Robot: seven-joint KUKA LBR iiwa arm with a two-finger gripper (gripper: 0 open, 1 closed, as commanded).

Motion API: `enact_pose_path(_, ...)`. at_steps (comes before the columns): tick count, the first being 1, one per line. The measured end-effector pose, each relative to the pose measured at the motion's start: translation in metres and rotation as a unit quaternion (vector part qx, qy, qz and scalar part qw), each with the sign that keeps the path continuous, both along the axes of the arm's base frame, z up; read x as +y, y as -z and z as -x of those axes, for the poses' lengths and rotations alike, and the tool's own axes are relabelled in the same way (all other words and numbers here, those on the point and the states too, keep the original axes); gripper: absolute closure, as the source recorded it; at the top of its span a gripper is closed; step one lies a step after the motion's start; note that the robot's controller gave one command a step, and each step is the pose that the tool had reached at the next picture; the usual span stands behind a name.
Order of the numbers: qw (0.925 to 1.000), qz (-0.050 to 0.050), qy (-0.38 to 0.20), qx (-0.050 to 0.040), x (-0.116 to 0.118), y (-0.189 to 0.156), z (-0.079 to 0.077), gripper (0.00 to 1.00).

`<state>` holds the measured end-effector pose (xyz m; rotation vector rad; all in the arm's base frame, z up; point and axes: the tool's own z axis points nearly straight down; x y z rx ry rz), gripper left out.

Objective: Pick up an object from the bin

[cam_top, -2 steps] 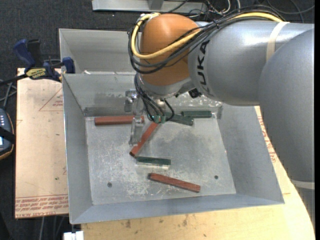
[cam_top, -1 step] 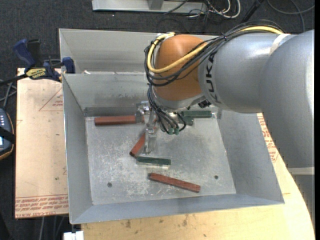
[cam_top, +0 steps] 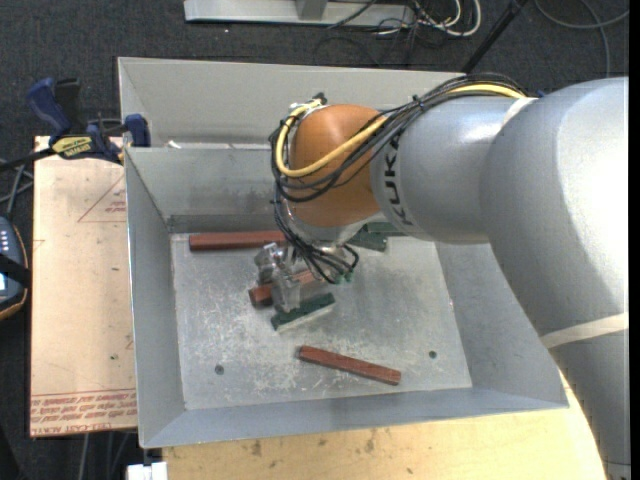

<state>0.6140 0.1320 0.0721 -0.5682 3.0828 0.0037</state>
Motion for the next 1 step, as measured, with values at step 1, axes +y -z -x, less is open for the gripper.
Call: enact_pose_path(1,1.0000,0.000,0.000,0.0000,0.0000,0.0000,0.0000,1.00)
